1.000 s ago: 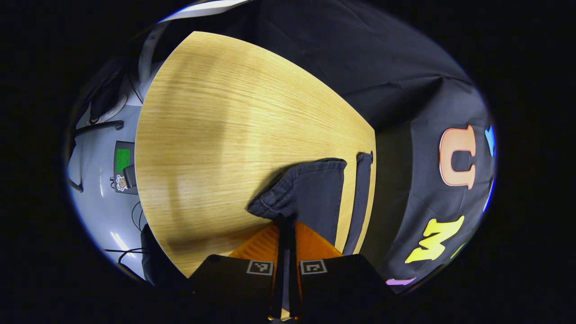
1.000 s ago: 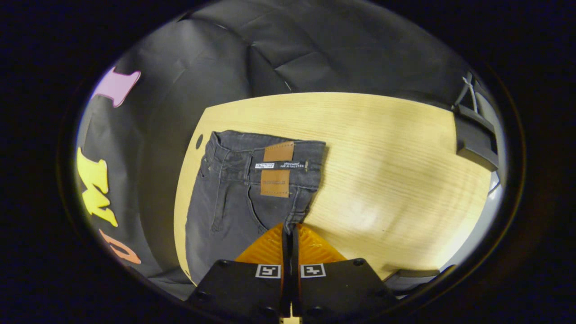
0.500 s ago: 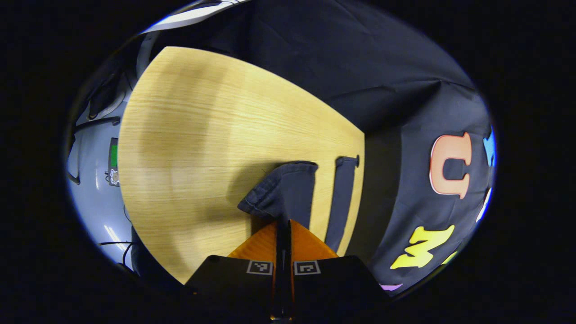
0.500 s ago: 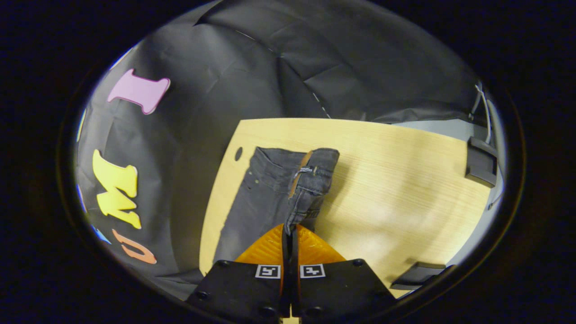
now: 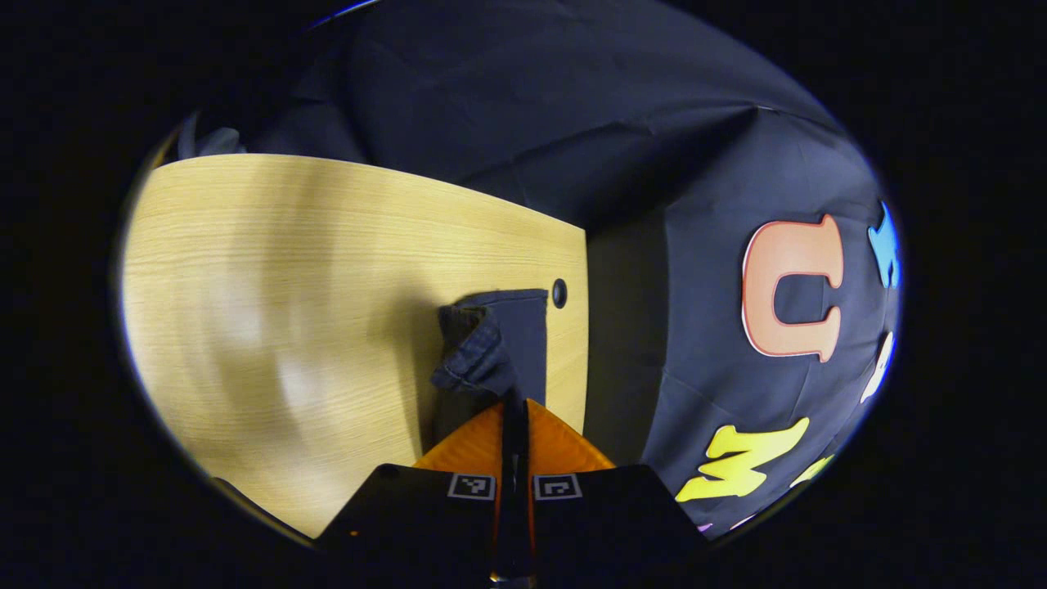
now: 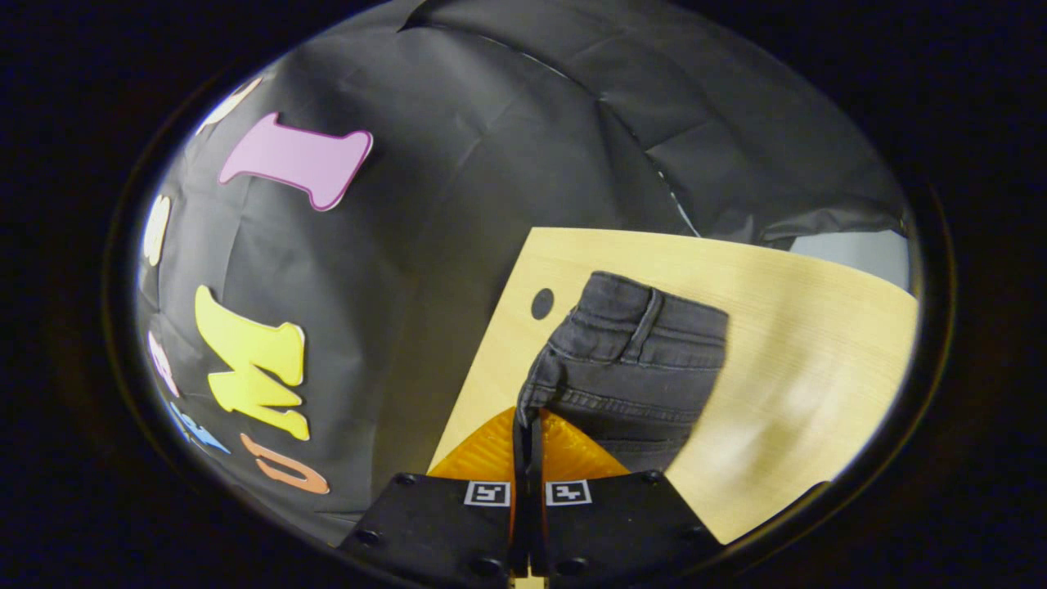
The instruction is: Grasp the waist and the cuffs of the jeans and fold them to make the two legs overlap; first hold the waist and fold one-third of the jeans toward the cuffs, then hold the cuffs and fold the remaining one-third in the same direction to finish folding.
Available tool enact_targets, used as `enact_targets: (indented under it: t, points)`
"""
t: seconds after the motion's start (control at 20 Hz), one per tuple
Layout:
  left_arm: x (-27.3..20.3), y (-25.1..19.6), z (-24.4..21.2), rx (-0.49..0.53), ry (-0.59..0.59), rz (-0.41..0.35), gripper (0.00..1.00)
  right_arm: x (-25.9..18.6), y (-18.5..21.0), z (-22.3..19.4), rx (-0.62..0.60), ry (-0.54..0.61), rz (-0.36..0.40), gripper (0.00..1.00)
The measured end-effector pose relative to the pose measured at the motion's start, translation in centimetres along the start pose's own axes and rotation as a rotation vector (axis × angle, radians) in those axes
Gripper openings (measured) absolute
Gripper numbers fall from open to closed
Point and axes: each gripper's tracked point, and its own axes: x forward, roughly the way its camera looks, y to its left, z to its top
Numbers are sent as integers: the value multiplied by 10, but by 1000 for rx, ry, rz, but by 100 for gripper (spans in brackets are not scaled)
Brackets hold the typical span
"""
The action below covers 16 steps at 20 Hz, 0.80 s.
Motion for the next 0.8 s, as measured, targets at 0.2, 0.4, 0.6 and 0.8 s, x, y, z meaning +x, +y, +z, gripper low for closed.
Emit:
enact_targets:
  t: [0.2,0.4,0.6,0.8]
  points:
    - [67,-24,4,105,-1,40,3,60,9,11,9,-10,-22,1]
    - [124,-27,6,157,8,100,3,113,-4,12,19,1,-66,1]
    - [155,-23,3,197,7,147,3,141,-16,8,1,4,-121,1]
    - [173,-8,3,210,6,185,5,154,-27,6,11,7,-146,1]
